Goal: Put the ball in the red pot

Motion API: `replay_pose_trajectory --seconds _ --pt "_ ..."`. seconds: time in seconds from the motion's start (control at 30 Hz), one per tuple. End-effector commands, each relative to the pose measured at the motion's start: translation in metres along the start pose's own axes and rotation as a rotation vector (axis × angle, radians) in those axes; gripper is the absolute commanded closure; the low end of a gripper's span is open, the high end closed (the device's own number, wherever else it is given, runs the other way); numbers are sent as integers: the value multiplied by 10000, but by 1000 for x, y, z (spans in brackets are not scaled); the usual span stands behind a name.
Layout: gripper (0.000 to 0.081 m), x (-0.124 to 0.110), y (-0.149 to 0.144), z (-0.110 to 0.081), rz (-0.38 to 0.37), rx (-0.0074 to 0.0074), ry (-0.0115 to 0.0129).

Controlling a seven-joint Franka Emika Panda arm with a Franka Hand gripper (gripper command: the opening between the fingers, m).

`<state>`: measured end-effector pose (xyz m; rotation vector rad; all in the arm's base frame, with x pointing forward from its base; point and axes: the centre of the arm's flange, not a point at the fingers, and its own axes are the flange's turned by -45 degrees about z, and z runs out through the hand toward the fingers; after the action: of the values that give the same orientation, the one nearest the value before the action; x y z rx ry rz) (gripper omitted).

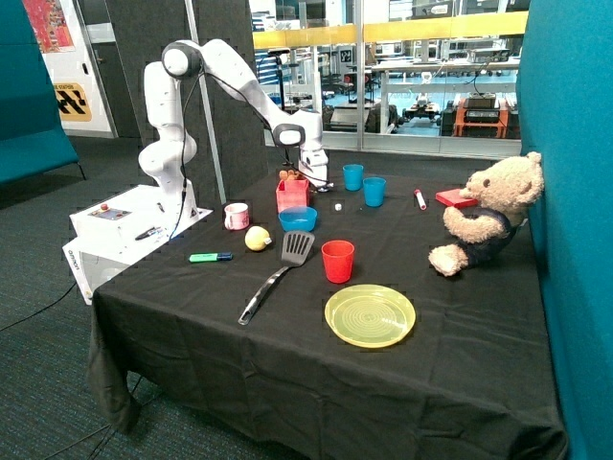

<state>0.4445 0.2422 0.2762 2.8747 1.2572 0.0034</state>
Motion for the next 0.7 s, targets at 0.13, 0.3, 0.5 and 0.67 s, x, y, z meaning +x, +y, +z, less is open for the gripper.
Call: replay_pose_trajectory --seconds 0.13,0.3,0.5,0.67 --pt "0 3 0 -5 -30 46 -4" --pt "0 5 3 -13 -74 46 -4" --pt "5 10 8 -29 -183 46 -3" --pt "44 15 10 -44 -325 46 -3"
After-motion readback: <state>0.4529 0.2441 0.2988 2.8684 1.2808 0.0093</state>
